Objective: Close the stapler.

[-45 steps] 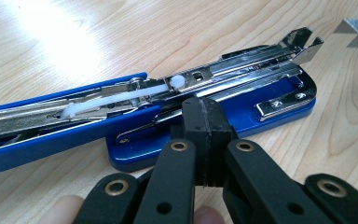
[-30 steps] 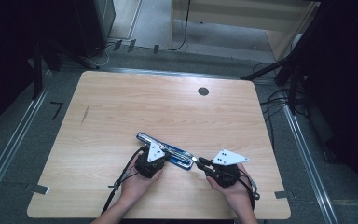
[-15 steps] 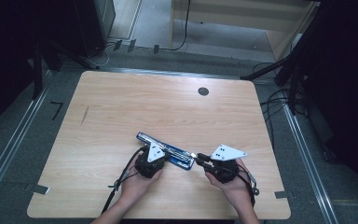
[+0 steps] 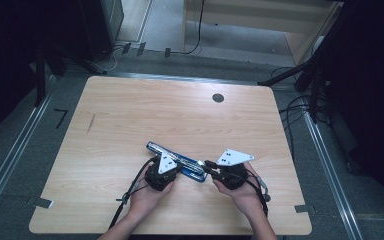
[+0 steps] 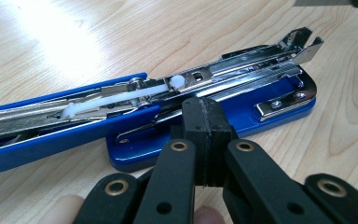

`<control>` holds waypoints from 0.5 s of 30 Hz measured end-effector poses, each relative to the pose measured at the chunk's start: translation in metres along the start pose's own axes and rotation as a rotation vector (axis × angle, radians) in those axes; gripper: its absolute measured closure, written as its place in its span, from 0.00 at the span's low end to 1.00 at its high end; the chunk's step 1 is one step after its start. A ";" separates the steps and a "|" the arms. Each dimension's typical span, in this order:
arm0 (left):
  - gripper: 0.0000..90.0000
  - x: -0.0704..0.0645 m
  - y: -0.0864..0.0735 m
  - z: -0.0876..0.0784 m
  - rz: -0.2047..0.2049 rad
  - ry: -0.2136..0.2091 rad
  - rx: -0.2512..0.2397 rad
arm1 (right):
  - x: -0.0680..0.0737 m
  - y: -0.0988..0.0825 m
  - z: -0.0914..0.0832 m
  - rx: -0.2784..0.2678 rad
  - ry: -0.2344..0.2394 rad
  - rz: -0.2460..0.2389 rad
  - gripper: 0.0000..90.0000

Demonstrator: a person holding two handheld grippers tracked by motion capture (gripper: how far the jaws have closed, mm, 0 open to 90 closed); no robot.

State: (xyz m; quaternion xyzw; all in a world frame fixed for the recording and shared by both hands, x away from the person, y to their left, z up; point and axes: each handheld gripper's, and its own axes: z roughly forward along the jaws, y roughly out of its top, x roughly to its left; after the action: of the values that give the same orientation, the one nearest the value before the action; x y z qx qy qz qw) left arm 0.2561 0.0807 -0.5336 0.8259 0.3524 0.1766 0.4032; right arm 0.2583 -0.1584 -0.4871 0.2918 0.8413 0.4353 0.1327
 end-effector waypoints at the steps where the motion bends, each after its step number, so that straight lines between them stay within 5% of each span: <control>1: 1.00 0.000 0.000 0.000 0.000 -0.001 0.002 | -0.002 0.001 0.003 0.008 0.006 -0.002 0.89; 15: 1.00 0.000 0.000 0.000 0.000 0.000 0.000 | -0.003 0.009 0.024 0.102 0.025 -0.049 0.89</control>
State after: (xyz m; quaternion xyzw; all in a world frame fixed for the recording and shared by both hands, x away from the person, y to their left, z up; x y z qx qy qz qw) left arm 0.2560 0.0807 -0.5336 0.8259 0.3523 0.1766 0.4032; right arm 0.2760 -0.1405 -0.4935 0.2722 0.8709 0.3920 0.1178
